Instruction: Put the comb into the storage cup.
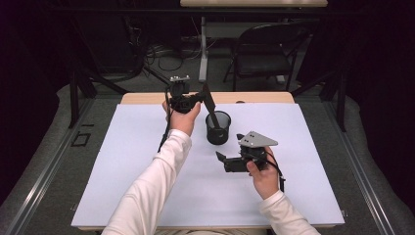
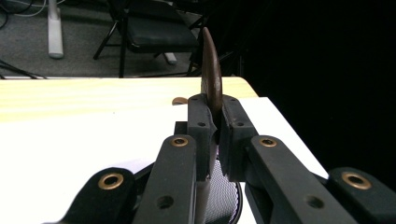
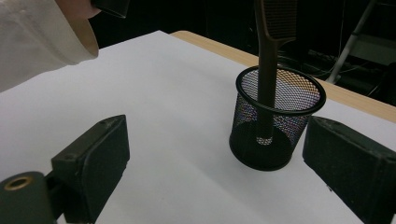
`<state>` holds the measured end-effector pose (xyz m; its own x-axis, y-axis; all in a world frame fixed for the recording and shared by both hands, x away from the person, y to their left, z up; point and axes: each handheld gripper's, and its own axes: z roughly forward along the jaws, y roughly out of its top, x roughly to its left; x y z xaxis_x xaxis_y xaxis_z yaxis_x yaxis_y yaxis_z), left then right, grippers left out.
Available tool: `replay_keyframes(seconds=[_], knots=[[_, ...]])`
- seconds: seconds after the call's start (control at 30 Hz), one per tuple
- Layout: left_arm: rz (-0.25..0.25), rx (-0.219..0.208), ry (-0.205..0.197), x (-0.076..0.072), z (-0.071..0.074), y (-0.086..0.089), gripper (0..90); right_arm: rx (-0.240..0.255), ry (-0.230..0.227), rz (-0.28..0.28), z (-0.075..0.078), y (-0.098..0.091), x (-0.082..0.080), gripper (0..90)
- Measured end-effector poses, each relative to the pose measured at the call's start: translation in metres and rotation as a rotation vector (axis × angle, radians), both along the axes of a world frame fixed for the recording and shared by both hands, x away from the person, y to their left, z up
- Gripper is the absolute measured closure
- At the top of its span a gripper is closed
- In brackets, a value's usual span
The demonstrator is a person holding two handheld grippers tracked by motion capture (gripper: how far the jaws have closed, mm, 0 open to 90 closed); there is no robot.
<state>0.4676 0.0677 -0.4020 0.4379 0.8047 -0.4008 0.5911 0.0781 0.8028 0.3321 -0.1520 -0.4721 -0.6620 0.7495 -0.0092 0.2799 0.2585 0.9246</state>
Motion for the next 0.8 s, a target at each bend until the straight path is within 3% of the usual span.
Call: replay_keyframes(seconds=[0.8], knots=[[-0.007,-0.005,0.038,0.003,-0.014,-0.005,84.4,0.004,0.005,0.001,0.0,0.0,0.0,7.1]])
